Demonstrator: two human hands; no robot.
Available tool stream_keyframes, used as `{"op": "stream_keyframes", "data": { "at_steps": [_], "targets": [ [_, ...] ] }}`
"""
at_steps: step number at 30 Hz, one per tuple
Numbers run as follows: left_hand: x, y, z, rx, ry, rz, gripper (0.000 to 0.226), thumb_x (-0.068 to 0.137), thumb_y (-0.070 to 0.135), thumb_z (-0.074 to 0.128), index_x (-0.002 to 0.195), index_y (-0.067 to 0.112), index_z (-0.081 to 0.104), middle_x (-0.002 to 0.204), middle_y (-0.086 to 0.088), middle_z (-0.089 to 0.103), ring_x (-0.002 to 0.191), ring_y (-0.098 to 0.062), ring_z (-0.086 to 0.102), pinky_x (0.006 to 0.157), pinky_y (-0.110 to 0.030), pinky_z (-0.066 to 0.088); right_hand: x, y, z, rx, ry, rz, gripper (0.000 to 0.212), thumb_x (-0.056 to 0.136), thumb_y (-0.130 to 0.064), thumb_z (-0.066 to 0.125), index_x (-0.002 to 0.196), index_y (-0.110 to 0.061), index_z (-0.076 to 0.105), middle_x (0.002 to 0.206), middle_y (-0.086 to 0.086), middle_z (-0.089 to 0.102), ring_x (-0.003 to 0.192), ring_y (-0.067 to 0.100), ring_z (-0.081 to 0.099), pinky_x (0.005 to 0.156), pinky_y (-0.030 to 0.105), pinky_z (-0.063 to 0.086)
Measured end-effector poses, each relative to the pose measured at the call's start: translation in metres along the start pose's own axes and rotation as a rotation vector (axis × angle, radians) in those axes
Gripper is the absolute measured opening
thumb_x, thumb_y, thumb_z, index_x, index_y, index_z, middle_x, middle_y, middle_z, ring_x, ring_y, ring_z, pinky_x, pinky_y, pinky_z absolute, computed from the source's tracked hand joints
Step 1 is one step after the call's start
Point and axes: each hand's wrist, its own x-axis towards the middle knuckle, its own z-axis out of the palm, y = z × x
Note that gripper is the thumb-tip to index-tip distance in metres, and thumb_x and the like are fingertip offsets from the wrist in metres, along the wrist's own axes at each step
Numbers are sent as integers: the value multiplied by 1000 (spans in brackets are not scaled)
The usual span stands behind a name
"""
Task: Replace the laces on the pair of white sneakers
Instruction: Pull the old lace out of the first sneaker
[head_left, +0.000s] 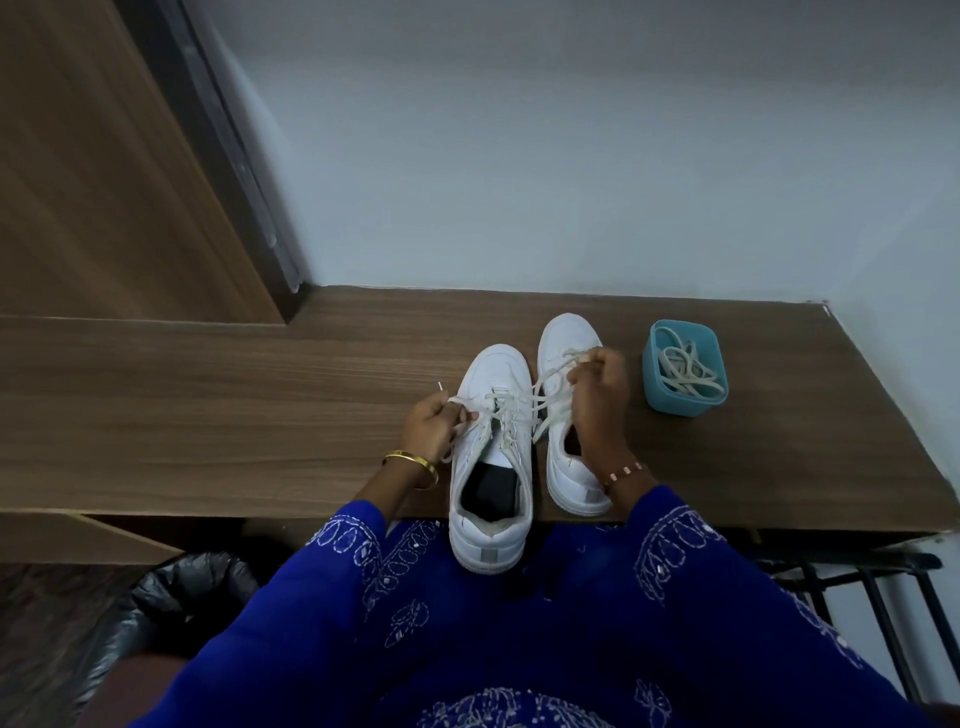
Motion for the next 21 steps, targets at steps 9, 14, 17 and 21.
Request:
{"op": "stream_keyframes", "data": {
  "at_steps": [9,14,17,21],
  "targets": [
    [-4,8,-1,563,-66,568,15,75,8,71,86,-1,65,85,-5,66,71,-6,57,65,-1,39,-8,29,11,-984,-404,-922,26,60,-3,73,85,-10,71,93,12,66,92,35,61,82,45,47],
    [-5,12,3,624,-4,561,13,80,0,67,91,-6,68,90,-18,70,77,-13,56,64,-4,37,-9,29,15,-1080,-473,-948,34,53,-2,78,83,-16,71,69,1,61,69,26,61,67,35,50],
    [-3,13,3,674,-38,518,13,80,1,68,91,-4,70,91,-18,71,80,-17,60,65,-9,32,-7,26,17,-1092,-515,-950,50,50,4,75,93,-19,72,70,4,58,63,27,59,59,33,48],
    [0,7,1,646,-41,457,8,81,3,66,82,-5,70,86,-16,70,75,-17,59,60,-13,35,-5,25,18,-1116,-563,-879,44,45,10,75,79,-18,73,68,7,54,60,29,56,53,34,44]
  ]
}}
